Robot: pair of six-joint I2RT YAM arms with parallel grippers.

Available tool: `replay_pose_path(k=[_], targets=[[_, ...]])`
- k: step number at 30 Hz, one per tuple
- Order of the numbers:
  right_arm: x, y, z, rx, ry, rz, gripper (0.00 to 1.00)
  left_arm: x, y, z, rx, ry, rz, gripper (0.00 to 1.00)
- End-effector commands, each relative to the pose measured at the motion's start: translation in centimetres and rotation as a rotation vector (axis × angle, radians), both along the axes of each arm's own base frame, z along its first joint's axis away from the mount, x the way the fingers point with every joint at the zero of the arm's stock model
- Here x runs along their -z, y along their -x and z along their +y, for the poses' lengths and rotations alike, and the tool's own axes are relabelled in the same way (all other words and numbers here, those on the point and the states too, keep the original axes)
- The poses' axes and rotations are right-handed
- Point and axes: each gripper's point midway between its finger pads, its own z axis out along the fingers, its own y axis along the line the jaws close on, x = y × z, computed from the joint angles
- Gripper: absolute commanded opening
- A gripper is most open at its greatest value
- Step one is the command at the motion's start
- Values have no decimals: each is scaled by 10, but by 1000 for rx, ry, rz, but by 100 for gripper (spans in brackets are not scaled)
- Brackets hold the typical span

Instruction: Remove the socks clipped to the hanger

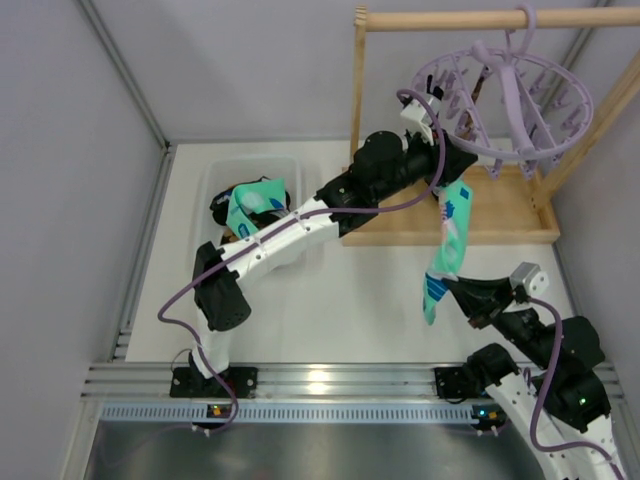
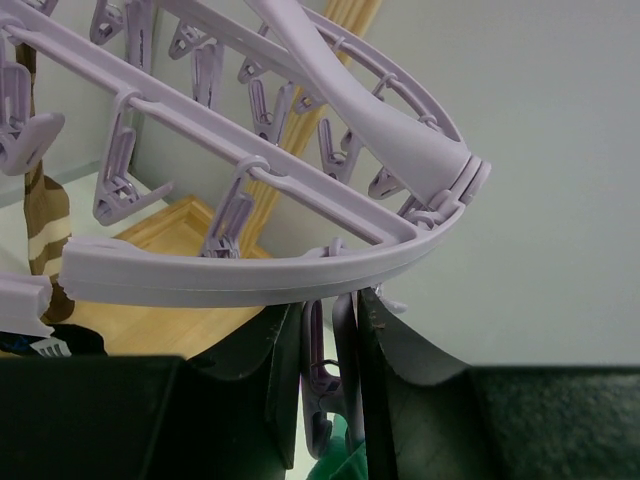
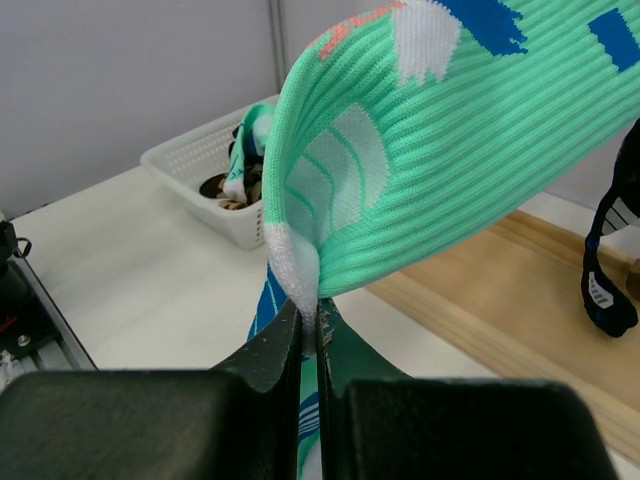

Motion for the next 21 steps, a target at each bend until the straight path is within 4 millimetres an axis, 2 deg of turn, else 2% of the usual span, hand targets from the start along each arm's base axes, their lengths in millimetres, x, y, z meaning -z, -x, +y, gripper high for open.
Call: replay_pose_path(k=[1, 4, 7, 8, 9, 11, 13, 14, 15, 16, 17, 18, 19, 21], targets=[[-19, 16, -2, -30, -24, -69, 0, -42, 3, 8, -15, 93, -60, 0], [-21, 26, 3, -83, -8, -90, 0, -38, -1, 8, -34, 90, -50, 0], [-17, 44, 21, -240, 33, -96, 0, -32, -5, 7, -49, 83, -39, 0], [-13, 58, 34, -363, 60, -89, 0, -29, -5, 6, -48, 78, -37, 0], [-9, 62, 38, -406, 82, -73, 0, -29, -5, 6, -49, 76, -38, 0], [1, 62, 46, -468, 121, 11, 0, -24, -10, 7, -75, 72, -28, 0], [2, 57, 47, -455, 120, 16, 0, -24, -8, 7, -64, 71, -26, 1], [-8, 52, 44, -412, 97, -24, 0, -23, -7, 8, -62, 68, -24, 3], [-13, 49, 41, -381, 65, -33, 0, -21, -7, 8, -62, 65, -24, 14], [-17, 48, 38, -351, 44, -56, 0, -19, -8, 9, -65, 59, -24, 18], [-19, 38, 32, -287, 26, -60, 0, -17, -6, 10, -63, 54, -21, 24], [-22, 34, 29, -254, 7, -61, 0, -15, -6, 10, -63, 49, -20, 37], [-22, 30, 27, -228, 0, -51, 0, -14, -5, 11, -64, 44, -20, 45], [-18, 16, 19, -144, -16, -16, 0, -7, -3, 14, -65, 27, -15, 51]])
